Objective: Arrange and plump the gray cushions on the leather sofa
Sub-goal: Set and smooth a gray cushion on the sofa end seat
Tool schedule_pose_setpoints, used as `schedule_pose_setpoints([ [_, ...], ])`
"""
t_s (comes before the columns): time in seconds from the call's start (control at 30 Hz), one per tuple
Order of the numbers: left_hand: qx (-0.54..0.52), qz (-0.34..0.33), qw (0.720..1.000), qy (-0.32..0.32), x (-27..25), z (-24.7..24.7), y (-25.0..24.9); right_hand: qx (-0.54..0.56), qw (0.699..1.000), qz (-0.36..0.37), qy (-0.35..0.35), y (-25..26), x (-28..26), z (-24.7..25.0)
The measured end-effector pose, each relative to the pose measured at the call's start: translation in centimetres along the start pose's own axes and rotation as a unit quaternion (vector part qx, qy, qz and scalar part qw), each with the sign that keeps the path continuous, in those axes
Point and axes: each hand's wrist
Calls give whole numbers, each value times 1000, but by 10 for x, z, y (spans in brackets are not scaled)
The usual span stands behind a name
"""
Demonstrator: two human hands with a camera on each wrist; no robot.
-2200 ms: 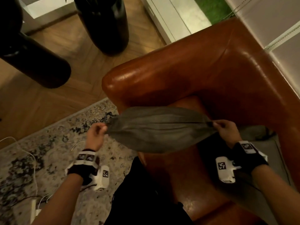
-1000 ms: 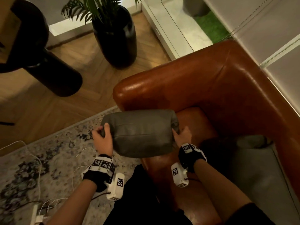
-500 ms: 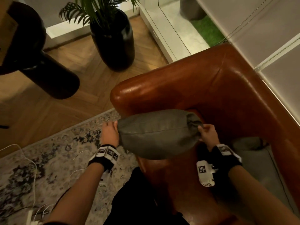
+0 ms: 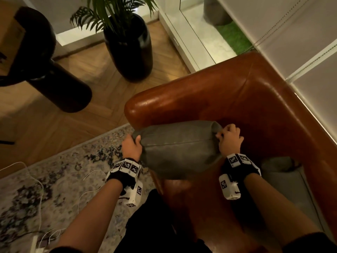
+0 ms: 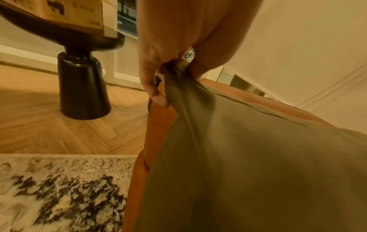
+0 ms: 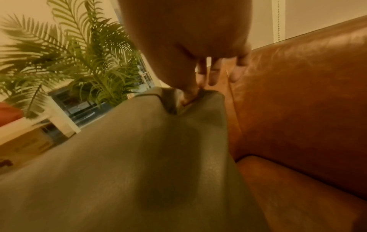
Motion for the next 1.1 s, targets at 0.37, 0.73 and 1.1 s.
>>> schedule_pose_setpoints([
  [0.37, -84, 77, 990, 79, 2, 8, 2, 425, 889, -152, -73, -58, -10, 7],
  [0.73, -115, 46, 991, 47, -2, 16, 9, 451, 884, -105, 57, -47, -7, 35],
  [1.1, 20, -26, 999, -20, -13, 21, -3, 218, 965, -82, -119, -4, -11, 31],
])
Point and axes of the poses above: each hand's wrist, its own x-axis towards the middle knuckle, its own z-axis out of the back of the hand, y = z × x, and after that the axes turned 12 degrees about x, right-handed
